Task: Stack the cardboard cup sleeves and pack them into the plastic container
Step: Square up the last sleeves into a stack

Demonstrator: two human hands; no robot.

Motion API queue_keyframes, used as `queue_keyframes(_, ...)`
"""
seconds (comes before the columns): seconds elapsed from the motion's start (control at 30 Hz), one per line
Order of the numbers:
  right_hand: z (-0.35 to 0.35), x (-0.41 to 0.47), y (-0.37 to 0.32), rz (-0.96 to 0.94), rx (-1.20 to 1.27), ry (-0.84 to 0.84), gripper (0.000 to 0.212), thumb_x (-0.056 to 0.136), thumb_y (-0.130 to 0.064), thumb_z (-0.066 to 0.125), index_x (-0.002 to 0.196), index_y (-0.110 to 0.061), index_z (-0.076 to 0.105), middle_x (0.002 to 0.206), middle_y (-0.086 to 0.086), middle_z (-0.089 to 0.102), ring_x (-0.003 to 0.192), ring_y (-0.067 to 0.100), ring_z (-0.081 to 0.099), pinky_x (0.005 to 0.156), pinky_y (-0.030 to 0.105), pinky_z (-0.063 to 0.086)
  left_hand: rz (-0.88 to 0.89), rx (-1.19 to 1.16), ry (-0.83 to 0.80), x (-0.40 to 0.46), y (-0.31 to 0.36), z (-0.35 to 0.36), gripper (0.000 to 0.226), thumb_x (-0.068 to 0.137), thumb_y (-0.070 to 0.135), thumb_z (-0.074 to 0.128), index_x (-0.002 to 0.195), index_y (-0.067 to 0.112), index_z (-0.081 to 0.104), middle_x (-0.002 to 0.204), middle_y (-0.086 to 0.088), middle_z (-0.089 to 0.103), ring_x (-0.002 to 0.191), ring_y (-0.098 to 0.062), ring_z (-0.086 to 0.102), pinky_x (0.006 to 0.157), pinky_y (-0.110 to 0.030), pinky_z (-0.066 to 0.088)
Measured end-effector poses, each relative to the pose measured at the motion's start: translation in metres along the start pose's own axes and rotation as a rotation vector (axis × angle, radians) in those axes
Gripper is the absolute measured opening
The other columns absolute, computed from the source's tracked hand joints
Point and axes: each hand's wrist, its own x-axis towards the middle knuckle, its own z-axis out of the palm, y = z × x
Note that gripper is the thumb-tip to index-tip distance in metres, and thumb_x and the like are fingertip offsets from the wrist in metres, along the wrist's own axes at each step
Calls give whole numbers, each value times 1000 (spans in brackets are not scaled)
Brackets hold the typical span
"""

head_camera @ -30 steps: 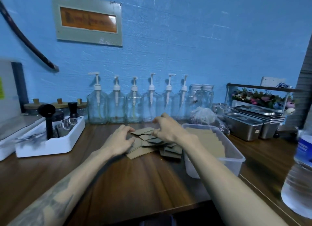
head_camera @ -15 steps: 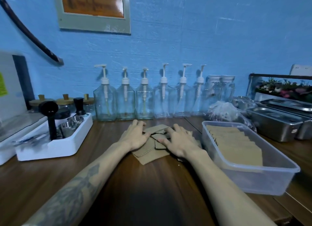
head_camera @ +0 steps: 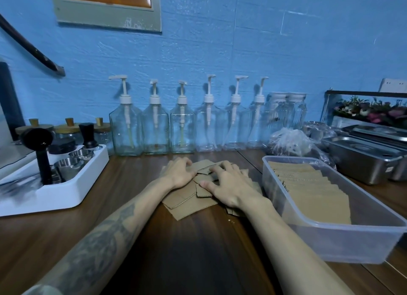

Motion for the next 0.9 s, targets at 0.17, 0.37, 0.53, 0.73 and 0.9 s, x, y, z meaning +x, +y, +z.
queue_keyframes(0.17,0,-1,0,13,14,-8,62,92,-66,38,141,-27,45,141,3,40,136,24,31,106,46,28,-8,-141,11,-2,-7,-9,49,86,33,69,130,15,58,136,-4,58,123,-22,55,104,-35,43)
queue_keyframes(0.37,-1,-1,0,15,26,-10,64,92,-67,37,141,-26,45,139,4,42,134,26,34,106,45,26,-17,-281,103,-28,-25,-37,48,79,29,76,125,18,65,125,2,64,107,-10,54,93,-24,42)
queue_keyframes(0.53,-1,-3,0,21,50,-8,66,92,-67,37,141,-24,45,141,4,43,134,27,35,107,45,26,86,-313,232,-72,-41,-59,25,95,37,59,116,27,69,117,12,65,103,-4,58,90,-23,40)
queue_keyframes(0.73,1,-6,1,28,65,-18,64,90,-68,38,139,-27,47,144,4,42,136,27,34,106,47,25,144,-447,303,-113,-59,-68,26,103,43,42,94,31,64,73,5,71,71,-11,70,73,-32,54)
queue_keyframes(0.9,1,-11,1,18,41,-19,62,91,-68,39,135,-27,52,141,5,44,133,28,36,105,49,27,111,-526,306,-126,-69,-64,12,99,27,56,90,26,63,81,1,72,73,-11,73,72,-36,56)
